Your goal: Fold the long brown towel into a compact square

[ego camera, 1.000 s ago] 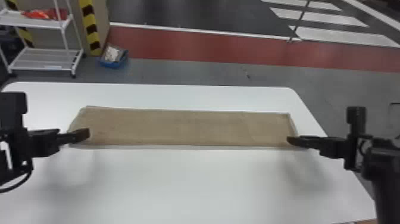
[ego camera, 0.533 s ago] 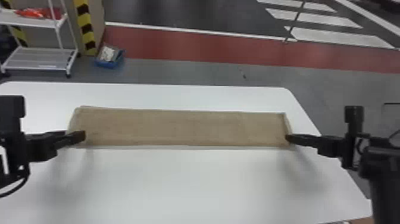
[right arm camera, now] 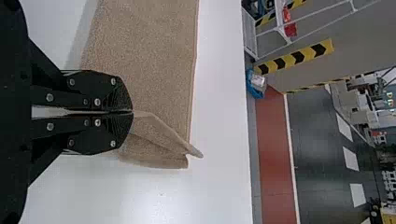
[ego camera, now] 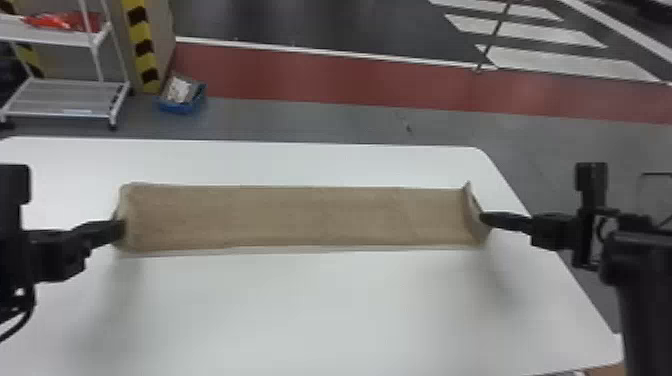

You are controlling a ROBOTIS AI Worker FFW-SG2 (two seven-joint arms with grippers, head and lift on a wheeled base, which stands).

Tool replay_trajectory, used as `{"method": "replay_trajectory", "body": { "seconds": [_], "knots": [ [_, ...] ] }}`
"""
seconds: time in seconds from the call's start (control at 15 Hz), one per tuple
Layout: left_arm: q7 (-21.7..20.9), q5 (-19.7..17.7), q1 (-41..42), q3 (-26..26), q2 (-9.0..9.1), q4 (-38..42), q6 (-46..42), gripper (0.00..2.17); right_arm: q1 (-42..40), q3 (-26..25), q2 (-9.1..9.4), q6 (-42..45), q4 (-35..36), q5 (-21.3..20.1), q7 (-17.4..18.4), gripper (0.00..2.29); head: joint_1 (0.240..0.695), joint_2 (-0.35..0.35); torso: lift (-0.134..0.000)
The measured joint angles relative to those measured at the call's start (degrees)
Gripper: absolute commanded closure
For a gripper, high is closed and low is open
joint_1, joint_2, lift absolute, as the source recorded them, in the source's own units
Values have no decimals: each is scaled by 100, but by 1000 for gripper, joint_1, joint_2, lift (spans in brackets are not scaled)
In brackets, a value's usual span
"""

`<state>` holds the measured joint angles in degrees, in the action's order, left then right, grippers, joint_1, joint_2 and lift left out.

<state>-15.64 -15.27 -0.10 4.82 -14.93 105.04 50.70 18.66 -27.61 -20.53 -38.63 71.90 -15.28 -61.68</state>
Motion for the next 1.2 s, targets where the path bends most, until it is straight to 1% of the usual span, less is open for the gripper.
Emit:
{"method": "replay_trajectory", "body": {
  "seconds": [0.2, 0.33, 0.53, 0.67, 0.87, 0.93, 1.0, 1.07, 1.13, 1.2],
  "knots": [
    [-10, 24, 213, 137, -40, 262, 89, 1882, 7, 81, 29, -18, 30, 0, -72, 1096, 695, -194, -124],
    [-46, 11, 359, 329, -79, 417, 350, 1878, -63, 74, 36, -75, 127, 5, -140, 1096, 695, -180, -124],
    [-85, 18, 625, 556, -158, 695, 554, 1878, -333, -50, 85, -177, 488, 71, -238, 1099, 695, -160, -124],
    [-105, 12, 764, 669, -172, 867, 606, 1878, -493, -181, 90, -186, 612, 111, -261, 1099, 695, -161, -124],
    [-125, 33, 908, 689, -176, 1080, 761, 1862, -682, -329, 92, -181, 709, 164, -333, 1099, 695, -174, -124],
    [-126, 51, 939, 674, -168, 1131, 796, 1720, -746, -372, 93, -186, 761, 186, -336, 1096, 695, -179, -124],
    [-118, 65, 949, 664, -157, 1154, 808, 1072, -776, -411, 93, -186, 788, 196, -336, 1035, 695, -185, -124],
    [-88, 71, 948, 658, -143, 1161, 814, 161, -793, -454, 98, -188, 803, 207, -320, 660, 695, -188, -124],
    [-57, 69, 935, 658, -129, 1161, 814, -2, -808, -499, 113, -191, 822, 228, -296, 363, 695, -190, -124],
    [-31, 49, 922, 665, -120, 1161, 814, -2, -837, -555, 140, -181, 854, 261, -243, 178, 695, -194, -124]
  ]
}}
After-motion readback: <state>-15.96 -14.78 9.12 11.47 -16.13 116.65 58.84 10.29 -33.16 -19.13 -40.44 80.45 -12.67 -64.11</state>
